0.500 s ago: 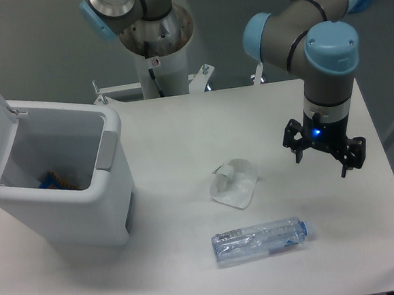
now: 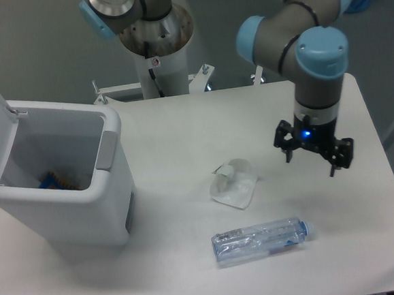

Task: Place the trash in the trash can
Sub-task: 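Move the gripper over the crumpled clear plastic bag and lower it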

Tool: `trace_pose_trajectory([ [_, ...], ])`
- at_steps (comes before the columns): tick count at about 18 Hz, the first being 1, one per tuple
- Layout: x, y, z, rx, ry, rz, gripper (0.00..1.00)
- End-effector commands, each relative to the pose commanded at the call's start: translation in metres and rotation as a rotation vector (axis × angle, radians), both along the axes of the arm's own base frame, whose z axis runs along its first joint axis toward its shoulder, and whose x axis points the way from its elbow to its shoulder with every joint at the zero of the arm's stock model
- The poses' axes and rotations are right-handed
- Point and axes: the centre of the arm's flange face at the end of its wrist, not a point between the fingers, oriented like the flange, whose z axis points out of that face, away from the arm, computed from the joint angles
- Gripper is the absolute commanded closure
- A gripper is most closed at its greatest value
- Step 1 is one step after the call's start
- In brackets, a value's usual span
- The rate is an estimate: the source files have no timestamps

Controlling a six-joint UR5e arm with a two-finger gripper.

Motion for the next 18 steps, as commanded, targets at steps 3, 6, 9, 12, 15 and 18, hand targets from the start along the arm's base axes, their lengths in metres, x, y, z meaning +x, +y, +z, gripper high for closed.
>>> trace_pose_trajectory([
  [3,0.023,-0.005,-0.012,-0.011,-0.032,-0.013,0.00],
  [6,0.041,0.008,-0.022,-0.023,-0.054,-0.044,0.00],
  [9,0.054,0.022,-0.044,-0.044,-0.089,-0.078,0.00],
  [12,0.057,0.036,-0.070,-0.067,-0.128,-0.090,0.00],
  [15,0.066,0.044,-0.077,-0.069,-0.151,-0.053,0.00],
  [18,0.083,0.053,-0.084,-0.086,-0.161,-0.079,0.00],
])
